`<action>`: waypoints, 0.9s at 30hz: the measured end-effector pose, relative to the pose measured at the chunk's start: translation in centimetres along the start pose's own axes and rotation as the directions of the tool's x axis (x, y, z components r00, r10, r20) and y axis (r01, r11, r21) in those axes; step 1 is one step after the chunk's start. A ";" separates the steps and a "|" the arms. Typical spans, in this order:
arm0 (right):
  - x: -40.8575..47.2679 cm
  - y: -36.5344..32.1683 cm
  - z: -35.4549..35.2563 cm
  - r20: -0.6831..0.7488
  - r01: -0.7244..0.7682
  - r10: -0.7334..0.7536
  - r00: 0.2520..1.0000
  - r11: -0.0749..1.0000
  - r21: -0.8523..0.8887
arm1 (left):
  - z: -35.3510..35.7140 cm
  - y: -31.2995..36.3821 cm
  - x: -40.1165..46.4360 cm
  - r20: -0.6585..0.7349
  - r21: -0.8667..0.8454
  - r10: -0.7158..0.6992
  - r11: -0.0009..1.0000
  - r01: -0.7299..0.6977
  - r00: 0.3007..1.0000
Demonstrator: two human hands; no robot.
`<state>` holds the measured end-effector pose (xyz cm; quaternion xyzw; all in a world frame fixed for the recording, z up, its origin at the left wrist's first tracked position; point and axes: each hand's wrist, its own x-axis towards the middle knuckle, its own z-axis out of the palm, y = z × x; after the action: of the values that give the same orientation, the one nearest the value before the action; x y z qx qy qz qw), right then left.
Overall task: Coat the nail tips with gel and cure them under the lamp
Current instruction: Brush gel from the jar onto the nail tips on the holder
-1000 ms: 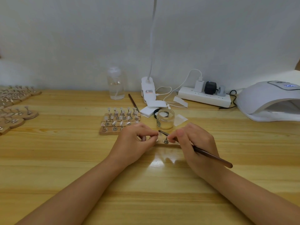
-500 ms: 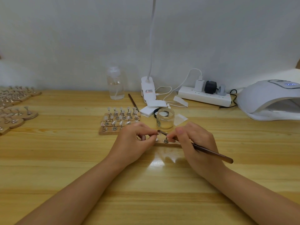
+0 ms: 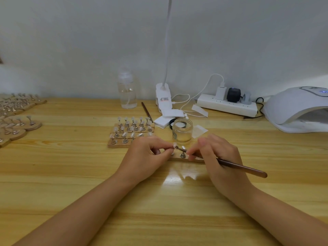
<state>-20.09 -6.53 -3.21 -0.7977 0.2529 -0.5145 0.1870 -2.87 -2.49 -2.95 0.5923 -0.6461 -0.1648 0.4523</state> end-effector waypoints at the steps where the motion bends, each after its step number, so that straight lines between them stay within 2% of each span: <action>1: -0.1 0.0 -0.1 -0.018 -0.003 0.003 1.000 1.000 0.023 | 0.0 0.0 0.0 0.000 0.001 0.000 1.000 0.000 1.000; 4: -0.2 -0.2 -0.2 -0.059 -0.011 0.015 0.998 0.998 0.063 | 0.0 0.0 0.0 -0.002 0.006 0.000 1.000 0.000 1.000; 9: 0.2 -0.1 0.0 0.008 -0.018 0.018 1.000 0.998 -0.059 | 0.0 0.0 0.0 0.005 0.000 -0.002 1.000 0.002 1.000; 15: -0.2 -0.1 -0.1 -0.069 0.011 -0.009 0.998 0.999 0.036 | 0.0 0.0 0.0 0.011 -0.029 -0.009 1.000 0.009 1.000; 20: 0.1 -0.1 0.1 -0.007 0.009 -0.009 1.000 1.000 -0.020 | 0.0 0.2 0.1 0.001 -0.041 -0.011 0.999 0.011 1.000; 25: -0.3 -0.1 -0.2 -0.055 0.023 -0.021 0.998 0.999 0.045 | 0.0 0.2 0.0 0.010 -0.041 -0.006 0.999 0.007 1.000; 27: 0.0 -0.2 -0.1 -0.023 0.027 -0.027 0.999 1.000 0.015 | 0.0 0.1 0.0 0.005 -0.037 -0.004 0.999 0.004 1.000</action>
<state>-20.12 -6.38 -3.08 -0.7936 0.2403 -0.5280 0.1834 -2.94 -2.45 -2.83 0.5848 -0.6429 -0.1791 0.4610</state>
